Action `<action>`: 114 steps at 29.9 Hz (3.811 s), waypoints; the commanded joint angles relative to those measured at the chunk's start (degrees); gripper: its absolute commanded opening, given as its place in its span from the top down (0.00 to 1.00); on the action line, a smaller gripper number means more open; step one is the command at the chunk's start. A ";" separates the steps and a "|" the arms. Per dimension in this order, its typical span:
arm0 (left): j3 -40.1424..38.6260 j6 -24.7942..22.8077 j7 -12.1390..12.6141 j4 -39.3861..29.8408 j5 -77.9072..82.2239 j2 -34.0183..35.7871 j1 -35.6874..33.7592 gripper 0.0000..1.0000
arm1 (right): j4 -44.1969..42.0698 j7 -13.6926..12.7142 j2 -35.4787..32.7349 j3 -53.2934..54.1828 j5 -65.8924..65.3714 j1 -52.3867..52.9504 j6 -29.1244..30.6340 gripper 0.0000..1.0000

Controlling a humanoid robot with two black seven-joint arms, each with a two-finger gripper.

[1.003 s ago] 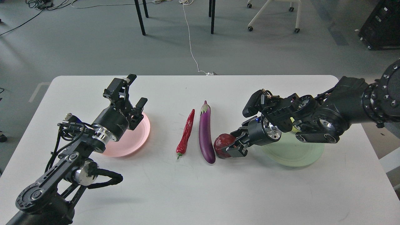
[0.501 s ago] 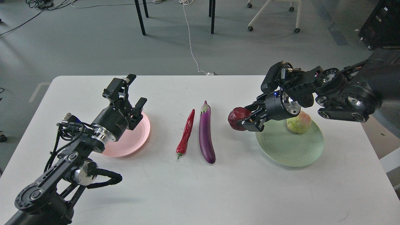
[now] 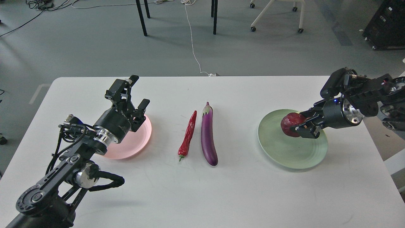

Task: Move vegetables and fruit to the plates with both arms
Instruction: 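Carry the pomegranate onto the green plate, release, and withdraw right gripper, then reach the left gripper to the red chili pepper and grasp it, then lift the chili pepper onto the pink plate and release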

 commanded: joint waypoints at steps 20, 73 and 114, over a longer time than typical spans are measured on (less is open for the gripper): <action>7.88 -1.06 0.26 -3.07 14.96 6.23 -6.00 0.02 | 2.56 -0.01 -12.91 62.93 54.25 -42.84 0.50 0.04; 44.20 -23.30 19.42 5.37 59.56 6.05 -31.41 0.88 | -3.07 -0.01 -11.94 92.17 80.58 -63.10 11.40 0.03; 32.34 -21.89 14.94 0.20 42.15 28.56 -27.72 0.00 | -2.98 -0.01 -11.67 91.64 79.43 -63.10 11.22 0.03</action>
